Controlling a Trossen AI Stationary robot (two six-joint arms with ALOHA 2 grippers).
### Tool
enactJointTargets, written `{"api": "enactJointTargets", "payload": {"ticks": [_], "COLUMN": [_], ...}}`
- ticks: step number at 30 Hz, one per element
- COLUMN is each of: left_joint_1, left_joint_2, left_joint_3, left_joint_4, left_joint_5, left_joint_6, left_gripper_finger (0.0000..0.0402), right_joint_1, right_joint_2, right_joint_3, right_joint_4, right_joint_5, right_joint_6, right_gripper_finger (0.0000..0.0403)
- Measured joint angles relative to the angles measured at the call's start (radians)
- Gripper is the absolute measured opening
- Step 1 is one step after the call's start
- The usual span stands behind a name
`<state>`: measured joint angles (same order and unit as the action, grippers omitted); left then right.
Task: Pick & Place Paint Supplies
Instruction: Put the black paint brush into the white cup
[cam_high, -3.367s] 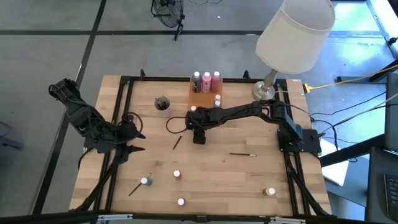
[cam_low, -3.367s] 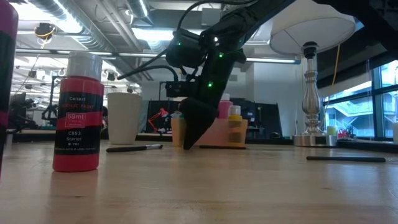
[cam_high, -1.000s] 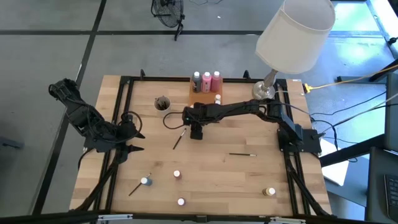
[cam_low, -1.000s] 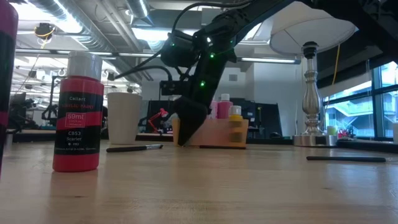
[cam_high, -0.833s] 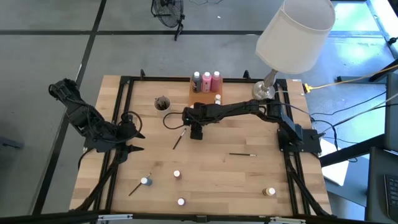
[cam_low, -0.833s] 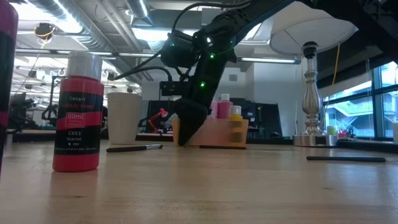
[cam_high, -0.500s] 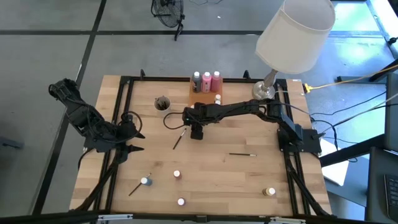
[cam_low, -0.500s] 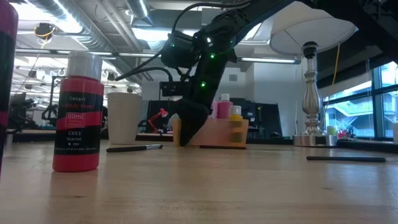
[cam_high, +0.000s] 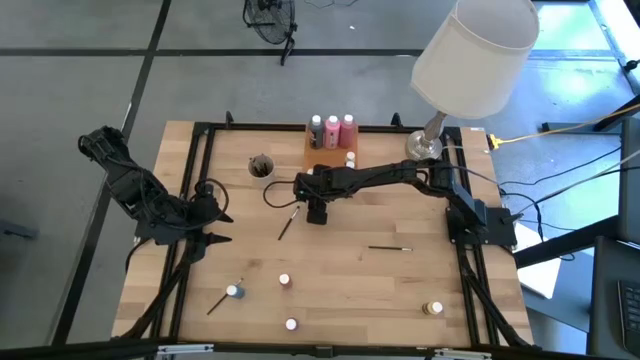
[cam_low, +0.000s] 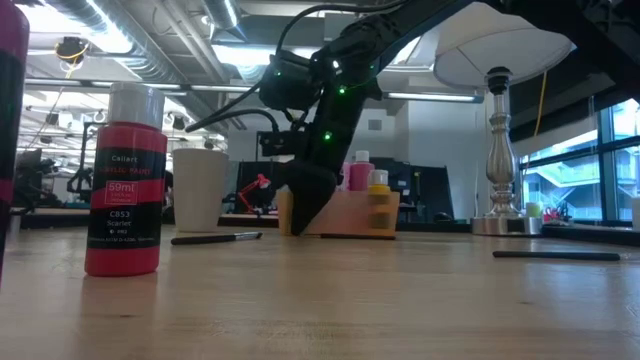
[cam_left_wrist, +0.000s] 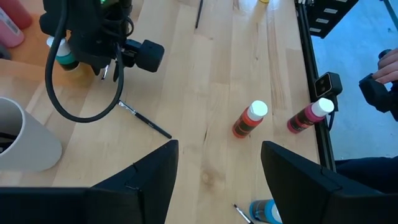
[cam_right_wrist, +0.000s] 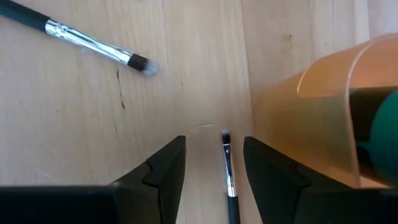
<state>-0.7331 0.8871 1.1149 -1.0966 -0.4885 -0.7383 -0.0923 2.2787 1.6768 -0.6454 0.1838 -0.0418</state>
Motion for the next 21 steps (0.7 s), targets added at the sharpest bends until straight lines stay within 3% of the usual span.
{"api": "enactJointTargets", "payload": {"ticks": [21], "left_joint_1": [0.0], "left_joint_2": [0.0], "left_joint_3": [0.0], "left_joint_4": [0.005], "left_joint_5": [-0.008], "left_joint_6": [-0.011], "left_gripper_finger": [0.0226], "right_joint_1": [-0.012], "right_joint_2": [-0.002], "right_joint_3": [0.002], "right_joint_4": [0.0], "right_joint_5": [-0.076], "right_joint_6": [0.041], "right_gripper_finger": [0.0165]}}
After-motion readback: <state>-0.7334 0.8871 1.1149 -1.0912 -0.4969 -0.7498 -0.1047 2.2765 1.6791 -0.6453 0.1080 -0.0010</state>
